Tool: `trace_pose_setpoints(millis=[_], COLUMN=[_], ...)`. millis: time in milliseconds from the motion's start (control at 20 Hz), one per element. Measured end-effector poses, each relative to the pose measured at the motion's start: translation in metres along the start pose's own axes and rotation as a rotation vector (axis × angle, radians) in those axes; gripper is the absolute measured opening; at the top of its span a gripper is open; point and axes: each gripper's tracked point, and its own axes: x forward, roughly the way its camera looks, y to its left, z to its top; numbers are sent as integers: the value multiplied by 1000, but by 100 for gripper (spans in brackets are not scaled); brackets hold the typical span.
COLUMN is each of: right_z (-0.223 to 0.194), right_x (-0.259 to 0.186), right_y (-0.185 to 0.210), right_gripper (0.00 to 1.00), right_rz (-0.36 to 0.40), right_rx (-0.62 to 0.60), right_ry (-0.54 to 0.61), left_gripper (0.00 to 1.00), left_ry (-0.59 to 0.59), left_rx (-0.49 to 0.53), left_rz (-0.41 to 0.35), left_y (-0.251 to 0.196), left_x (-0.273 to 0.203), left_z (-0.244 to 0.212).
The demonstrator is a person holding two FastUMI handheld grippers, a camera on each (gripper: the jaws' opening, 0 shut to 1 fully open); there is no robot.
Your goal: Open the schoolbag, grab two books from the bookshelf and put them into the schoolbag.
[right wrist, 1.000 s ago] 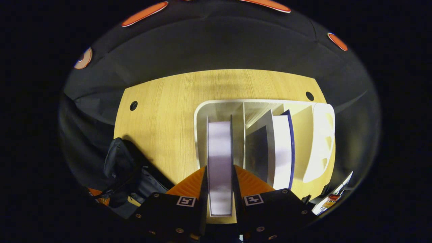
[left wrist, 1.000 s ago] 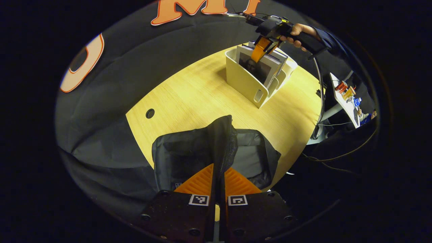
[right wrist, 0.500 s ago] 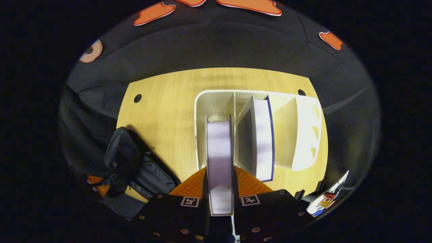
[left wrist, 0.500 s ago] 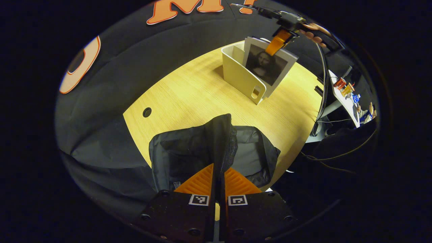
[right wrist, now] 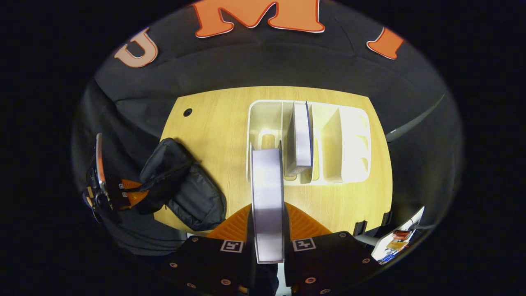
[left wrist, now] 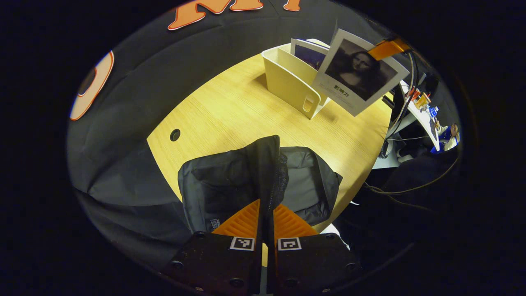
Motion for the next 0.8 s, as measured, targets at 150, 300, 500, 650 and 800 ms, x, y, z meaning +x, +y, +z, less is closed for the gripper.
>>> trace_pose_setpoints(millis=[150,300,500,650,800], right_z=[-23,-53,-71,-73,-73], right_x=[-4,1,0,-3,-4], right_y=[7,19,35,48,66], right_gripper=[28,29,28,28,27], right_rz=[36,101,184,269,376], right_rx=[19,28,62,103,167], right_ry=[0,40,47,26,9], left_gripper=[6,6,6,6,5], left_ry=[3,1,-17,-41,-40], left_rx=[-4,-6,-29,-30,-46], left_rz=[-1,-3,-8,-14,-11], left_y=[-3,-7,-9,-10,-9], left_x=[2,1,-4,-10,-10], left_z=[3,2,6,13,10])
